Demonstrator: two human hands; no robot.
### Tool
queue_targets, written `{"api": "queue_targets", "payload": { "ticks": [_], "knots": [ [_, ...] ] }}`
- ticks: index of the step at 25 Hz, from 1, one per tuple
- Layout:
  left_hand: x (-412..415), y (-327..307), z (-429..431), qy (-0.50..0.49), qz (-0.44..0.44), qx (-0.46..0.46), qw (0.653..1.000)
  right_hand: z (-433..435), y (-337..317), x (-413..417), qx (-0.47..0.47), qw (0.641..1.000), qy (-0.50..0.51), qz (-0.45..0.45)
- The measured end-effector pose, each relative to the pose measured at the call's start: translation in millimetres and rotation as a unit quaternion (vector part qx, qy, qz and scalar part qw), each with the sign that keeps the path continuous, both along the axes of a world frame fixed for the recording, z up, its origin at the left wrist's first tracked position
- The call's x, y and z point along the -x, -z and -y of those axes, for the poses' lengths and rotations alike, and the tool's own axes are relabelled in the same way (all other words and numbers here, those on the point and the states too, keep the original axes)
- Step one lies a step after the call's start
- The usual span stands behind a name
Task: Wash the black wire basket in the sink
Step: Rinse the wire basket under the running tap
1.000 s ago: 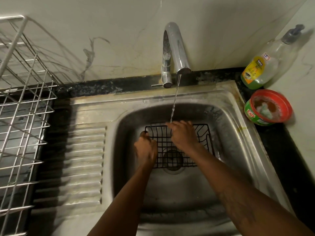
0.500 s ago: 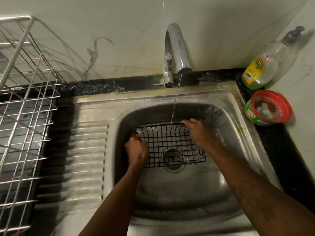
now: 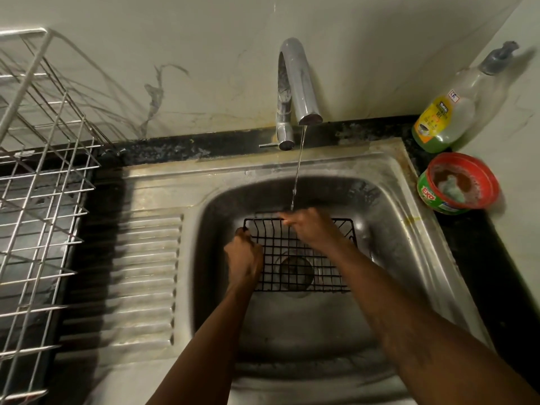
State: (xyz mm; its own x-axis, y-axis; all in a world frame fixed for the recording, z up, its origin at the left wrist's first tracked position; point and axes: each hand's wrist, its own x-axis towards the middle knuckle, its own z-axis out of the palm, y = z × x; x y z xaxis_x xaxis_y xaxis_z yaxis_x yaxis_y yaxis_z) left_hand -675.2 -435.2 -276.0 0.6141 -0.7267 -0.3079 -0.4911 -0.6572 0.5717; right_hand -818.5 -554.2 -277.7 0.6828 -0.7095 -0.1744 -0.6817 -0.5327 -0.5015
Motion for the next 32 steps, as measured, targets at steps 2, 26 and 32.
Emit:
{"api": "queue_targets", "payload": {
  "ticks": [2,26,32],
  "knots": [
    [-5.1,-0.7,2.6,0.003,-0.004,-0.003,1.0,5.5,4.6,37.0,0.039,0.999,0.03,0.016],
    [-0.9,-20.0,43.8,-0.037,-0.072,-0.117,0.99,14.0,0.5,-52.2,-0.06,0.991,0.025,-0.114],
    [-4.1,-16.5,37.5,-0.049,-0.081,-0.118,0.988,19.4,12.4,-43.9,-0.165,0.985,0.021,-0.051]
  ]
}}
